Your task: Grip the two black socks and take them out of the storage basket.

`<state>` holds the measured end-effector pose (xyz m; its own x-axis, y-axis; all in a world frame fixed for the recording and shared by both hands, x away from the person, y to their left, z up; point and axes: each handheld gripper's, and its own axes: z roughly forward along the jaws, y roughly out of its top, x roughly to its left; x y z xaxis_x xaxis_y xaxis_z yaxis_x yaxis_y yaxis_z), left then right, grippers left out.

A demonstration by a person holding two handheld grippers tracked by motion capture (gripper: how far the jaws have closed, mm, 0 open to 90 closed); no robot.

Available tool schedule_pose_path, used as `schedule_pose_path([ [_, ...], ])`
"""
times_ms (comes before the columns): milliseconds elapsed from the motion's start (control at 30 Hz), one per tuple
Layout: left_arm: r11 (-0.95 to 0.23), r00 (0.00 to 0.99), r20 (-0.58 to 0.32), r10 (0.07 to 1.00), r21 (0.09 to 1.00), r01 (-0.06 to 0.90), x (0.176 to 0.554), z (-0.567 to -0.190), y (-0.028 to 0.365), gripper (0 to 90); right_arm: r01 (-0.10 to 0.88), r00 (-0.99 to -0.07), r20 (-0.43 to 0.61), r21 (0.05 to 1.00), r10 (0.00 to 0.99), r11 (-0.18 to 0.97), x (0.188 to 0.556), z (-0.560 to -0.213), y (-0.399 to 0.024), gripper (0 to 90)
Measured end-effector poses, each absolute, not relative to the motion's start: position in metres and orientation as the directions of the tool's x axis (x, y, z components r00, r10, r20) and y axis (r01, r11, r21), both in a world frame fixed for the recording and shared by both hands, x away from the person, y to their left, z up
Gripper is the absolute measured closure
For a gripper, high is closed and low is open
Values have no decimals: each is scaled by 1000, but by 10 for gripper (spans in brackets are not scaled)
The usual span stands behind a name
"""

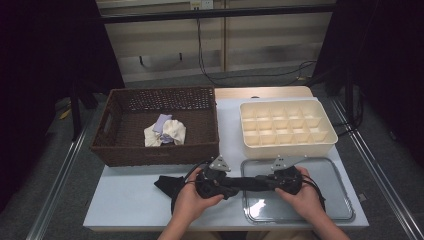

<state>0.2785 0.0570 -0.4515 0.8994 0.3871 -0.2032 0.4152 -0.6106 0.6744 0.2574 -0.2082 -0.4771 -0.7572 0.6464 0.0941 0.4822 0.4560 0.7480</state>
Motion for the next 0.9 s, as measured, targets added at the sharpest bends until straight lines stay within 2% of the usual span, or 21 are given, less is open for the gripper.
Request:
schedule_pose_path([
  [300, -607, 866, -214, 453, 637, 475, 281, -450, 87, 619, 466, -723, 24, 754, 690, 462, 260, -476, -218, 900],
  [333, -605, 861, -214, 462, 633, 482, 281, -452, 89, 646, 466, -716, 19, 757, 698, 458, 260, -476, -219, 900],
  [400, -600, 854, -216, 474, 630, 492, 282, -459, 94, 663, 474, -704, 45, 773, 709, 421, 260, -477, -222, 879],
  [533, -611, 859, -203, 469, 628, 482, 283, -467, 94, 710, 456, -739, 97, 800, 667, 389, 254, -473, -214, 774],
  [600, -630, 868, -163, 469, 628, 458, 282, -467, 91, 731, 434, -761, 86, 804, 643, 406, 250, -472, -206, 707],
  [700, -655, 880, -114, 460, 625, 424, 283, -468, 89, 797, 435, -776, 69, 778, 626, 453, 250, -476, -198, 685],
  [767, -662, 880, -113, 462, 616, 427, 284, -467, 87, 840, 450, -772, 71, 763, 632, 463, 251, -480, -197, 698],
  [833, -669, 883, -96, 459, 616, 415, 285, -467, 86, 866, 438, -777, 48, 757, 628, 485, 251, -478, -198, 791],
  [900, -640, 869, -118, 481, 631, 439, 285, -468, 84, 852, 437, -779, 47, 756, 625, 487, 251, -478, -201, 881],
])
